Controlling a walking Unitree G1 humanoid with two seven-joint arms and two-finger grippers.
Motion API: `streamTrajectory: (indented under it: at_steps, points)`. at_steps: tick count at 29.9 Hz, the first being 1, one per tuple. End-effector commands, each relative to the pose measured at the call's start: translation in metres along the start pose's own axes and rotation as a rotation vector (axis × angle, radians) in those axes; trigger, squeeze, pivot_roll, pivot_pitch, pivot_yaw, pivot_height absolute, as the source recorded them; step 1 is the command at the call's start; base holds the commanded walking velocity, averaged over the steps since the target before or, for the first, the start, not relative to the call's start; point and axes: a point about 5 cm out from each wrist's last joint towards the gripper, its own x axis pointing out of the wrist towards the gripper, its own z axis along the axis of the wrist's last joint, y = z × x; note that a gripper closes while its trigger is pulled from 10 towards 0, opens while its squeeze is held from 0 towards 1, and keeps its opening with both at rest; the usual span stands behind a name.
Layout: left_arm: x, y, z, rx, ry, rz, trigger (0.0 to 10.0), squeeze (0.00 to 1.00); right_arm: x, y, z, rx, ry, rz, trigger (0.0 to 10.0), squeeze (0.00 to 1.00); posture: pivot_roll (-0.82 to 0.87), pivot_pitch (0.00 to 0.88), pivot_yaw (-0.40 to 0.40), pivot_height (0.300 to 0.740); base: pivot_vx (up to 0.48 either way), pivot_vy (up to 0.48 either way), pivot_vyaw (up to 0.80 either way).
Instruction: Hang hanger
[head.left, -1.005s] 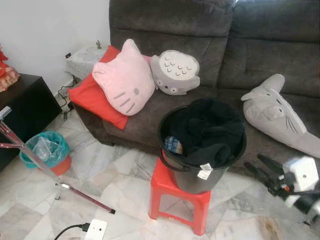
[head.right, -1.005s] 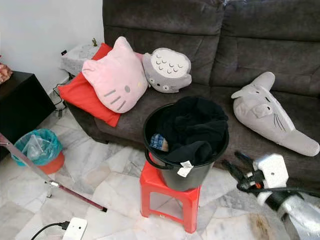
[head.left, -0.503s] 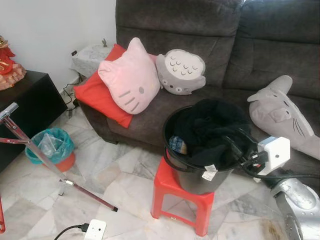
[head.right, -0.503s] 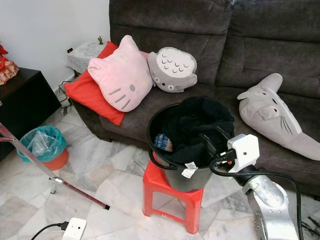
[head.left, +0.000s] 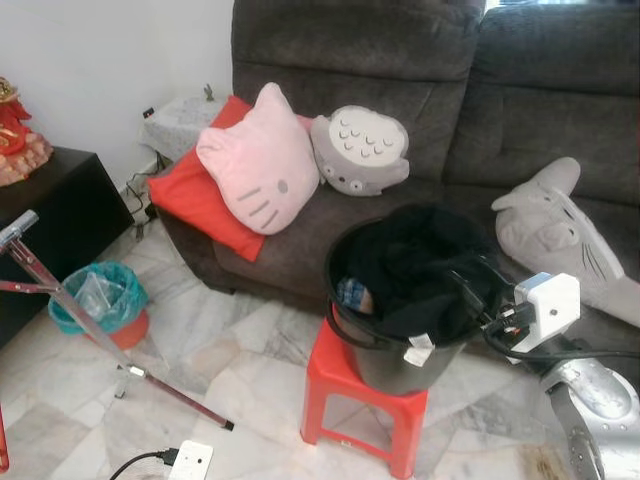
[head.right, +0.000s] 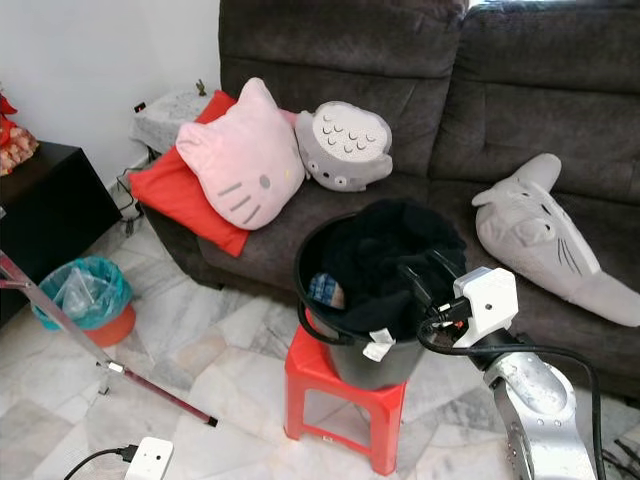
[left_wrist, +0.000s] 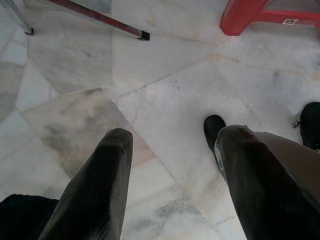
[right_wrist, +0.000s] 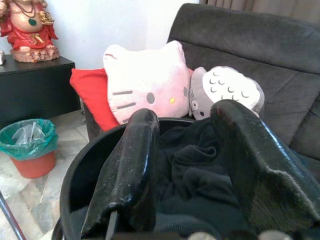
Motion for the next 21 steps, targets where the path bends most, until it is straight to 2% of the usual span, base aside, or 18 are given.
streamTrajectory:
  at_steps: [1,21]
  points:
    - [-0.0006,0.0027,-0.0025,0.01,0.009,0.0,10.0,0.0,0.0028,-0.002,0.0023,-0.001,-0.007,-0.003,10.0,0.0,-0.08,0.0,0.075,0.74,0.27,0.0,0.0]
    - [-0.0002,0.0027,-0.0007,0.0,0.005,0.005,10.0,0.0,0.0032,-0.0007,0.0017,0.002,-0.006,-0.003,10.0,0.0,-0.08,0.0,0.079,0.74,0.264,0.0,0.0]
